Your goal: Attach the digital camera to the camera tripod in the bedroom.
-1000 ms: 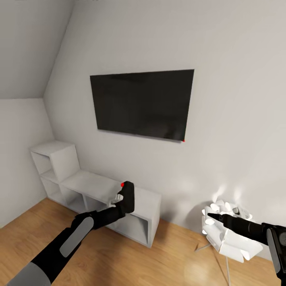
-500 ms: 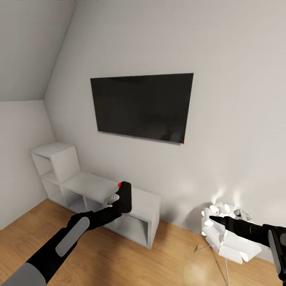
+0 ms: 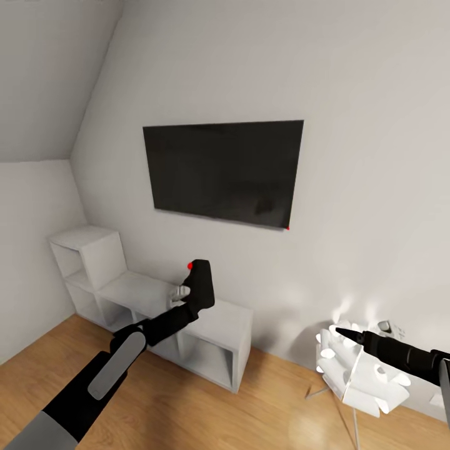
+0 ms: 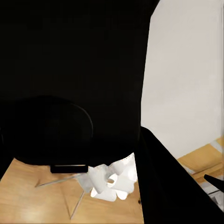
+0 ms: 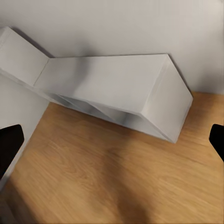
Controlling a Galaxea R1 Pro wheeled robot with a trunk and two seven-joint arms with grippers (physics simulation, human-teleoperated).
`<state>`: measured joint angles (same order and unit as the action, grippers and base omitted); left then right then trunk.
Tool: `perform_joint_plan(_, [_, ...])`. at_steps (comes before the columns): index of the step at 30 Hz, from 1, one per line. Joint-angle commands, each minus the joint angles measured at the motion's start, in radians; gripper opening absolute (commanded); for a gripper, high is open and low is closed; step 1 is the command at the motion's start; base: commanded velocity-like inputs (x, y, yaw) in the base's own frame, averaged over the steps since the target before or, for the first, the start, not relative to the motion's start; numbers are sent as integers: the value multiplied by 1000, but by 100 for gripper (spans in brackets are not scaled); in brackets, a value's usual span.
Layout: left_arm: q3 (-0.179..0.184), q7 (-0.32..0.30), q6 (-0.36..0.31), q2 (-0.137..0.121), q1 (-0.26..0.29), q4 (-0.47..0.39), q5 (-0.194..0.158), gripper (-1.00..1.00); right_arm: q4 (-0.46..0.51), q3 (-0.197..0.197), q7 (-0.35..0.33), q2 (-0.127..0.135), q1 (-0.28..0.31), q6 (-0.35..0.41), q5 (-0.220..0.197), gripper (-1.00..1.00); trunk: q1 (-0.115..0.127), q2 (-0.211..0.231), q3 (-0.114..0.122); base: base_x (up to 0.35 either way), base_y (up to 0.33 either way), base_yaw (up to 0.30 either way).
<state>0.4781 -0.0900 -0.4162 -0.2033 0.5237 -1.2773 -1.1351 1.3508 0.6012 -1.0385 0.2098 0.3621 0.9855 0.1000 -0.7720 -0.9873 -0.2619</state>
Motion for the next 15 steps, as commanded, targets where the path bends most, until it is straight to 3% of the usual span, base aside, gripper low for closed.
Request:
perform_joint_plan(1, [1,-2,5,1,1,0,-3,-100,1,2,-11,0,1,5,11,100,4,6,2,0,0,0])
perform_joint_plan(15, [3,-4,38,11,1,15,-6,-100,1,5,-15,0,1,3,13,100,57,104,46,0,0,0])
